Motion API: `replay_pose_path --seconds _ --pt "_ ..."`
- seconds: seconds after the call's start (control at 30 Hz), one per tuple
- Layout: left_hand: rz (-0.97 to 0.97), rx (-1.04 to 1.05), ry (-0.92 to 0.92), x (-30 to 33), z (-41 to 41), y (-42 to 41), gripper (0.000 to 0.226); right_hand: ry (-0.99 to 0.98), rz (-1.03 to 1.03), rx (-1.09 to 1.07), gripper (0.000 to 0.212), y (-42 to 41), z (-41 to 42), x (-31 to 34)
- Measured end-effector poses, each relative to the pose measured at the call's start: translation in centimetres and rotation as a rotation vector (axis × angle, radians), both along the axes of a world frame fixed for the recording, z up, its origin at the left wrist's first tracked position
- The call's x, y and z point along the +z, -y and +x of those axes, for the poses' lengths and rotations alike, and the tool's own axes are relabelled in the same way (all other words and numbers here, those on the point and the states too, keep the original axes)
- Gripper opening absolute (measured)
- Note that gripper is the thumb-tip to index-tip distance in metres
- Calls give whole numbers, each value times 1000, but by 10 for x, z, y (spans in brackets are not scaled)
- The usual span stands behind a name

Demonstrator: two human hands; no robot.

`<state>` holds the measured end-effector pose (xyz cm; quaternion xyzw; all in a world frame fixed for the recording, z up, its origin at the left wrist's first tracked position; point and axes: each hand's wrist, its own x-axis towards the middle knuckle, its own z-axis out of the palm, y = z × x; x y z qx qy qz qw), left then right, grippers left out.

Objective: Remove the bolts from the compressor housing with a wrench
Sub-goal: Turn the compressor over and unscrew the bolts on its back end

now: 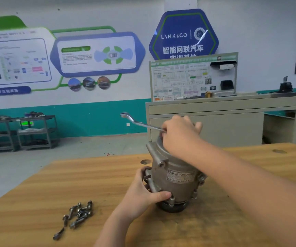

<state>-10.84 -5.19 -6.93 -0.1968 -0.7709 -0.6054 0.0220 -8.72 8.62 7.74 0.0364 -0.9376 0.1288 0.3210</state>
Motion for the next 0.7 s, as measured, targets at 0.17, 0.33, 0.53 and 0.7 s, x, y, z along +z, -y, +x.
replay_pose_path --seconds 0.17,0.33,0.53,0.7 --pt "-32 -27 -29 3 3 1 72 -368 -59 192 12 -10 52 -47" --pt "-38 4 -18 3 2 4 86 -376 -351 427 10 -42 79 -75" --pt "-19 4 0 2 2 2 93 -239 -1252 455 22 -74 70 -75" --pt "-27 4 -3 3 2 -1 97 31 -1604 261 14 -97 34 -54"
